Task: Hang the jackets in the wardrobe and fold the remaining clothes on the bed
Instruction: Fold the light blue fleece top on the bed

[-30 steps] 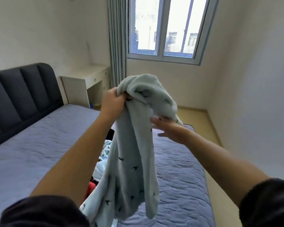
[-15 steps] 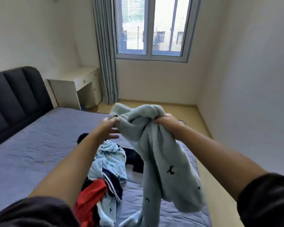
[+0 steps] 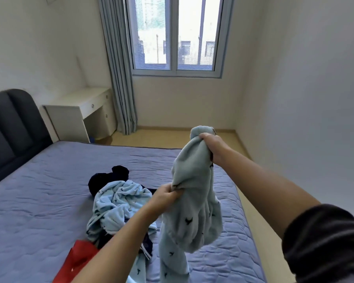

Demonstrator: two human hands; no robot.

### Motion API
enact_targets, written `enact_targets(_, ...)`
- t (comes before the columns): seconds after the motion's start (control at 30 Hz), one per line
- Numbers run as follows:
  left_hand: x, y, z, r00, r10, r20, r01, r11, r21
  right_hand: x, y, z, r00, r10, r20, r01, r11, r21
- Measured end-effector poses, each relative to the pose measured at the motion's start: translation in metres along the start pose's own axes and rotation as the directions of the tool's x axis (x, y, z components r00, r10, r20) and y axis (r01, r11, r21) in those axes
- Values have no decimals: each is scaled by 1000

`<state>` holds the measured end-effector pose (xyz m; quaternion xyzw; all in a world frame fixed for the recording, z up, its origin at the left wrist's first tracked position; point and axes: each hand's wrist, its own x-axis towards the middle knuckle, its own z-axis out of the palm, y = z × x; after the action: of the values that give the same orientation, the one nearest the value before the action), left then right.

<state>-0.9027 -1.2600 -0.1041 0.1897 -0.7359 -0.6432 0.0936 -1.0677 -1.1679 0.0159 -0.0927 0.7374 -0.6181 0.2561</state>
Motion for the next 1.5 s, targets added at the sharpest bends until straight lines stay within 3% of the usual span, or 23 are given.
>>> enact_targets(0.1,12,33,-8,990,49,-129,-81,964,-254,-4,17,-3,997,76,21,-74,995,-62)
enact_targets(0.2,28,73,-12,978,91,-187,-145,942,-302,-16,39,7,975,112,190,-90,989,-121)
enact_targets(0.4,52,94,-5,972,-88,-216,-48,830,-556,-35,74,2,947,-117,300,106,993,51)
enact_targets(0.47,58,97,-3,973,-84,-213,-70,777,-626,-44,78,-7,912,-218,348,237,971,-14)
enact_targets(0.53,58,100,-1,985,-1,-171,-110,765,-634,-43,75,-11,908,-283,310,312,949,-47)
enact_targets(0.6,53,95,1,990,131,-53,-138,812,-567,-39,67,-12,928,-310,207,320,947,-15)
enact_targets(0.7,37,73,2,977,201,69,-173,943,-285,-33,63,-8,951,-264,162,269,963,-13)
enact_targets(0.83,25,54,2,957,287,-33,-288,957,-23,-32,74,1,966,-154,208,174,981,-82)
enact_targets(0.93,18,49,-6,942,336,10,-328,913,241,-32,82,4,981,-102,168,123,985,-120)
enact_targets(1.03,9,43,-4,889,455,40,-398,728,558,-37,93,4,963,-87,255,131,978,-161)
enact_targets(1.17,-1,24,5,902,423,-88,-274,717,641,-48,128,4,935,-97,340,194,945,-264)
enact_targets(1.3,-7,12,9,886,413,-211,-189,736,650,-44,152,-6,965,-132,226,227,853,-469)
enact_targets(1.5,-14,6,-5,768,368,-524,-79,866,493,-35,178,-37,995,-93,31,87,683,-725)
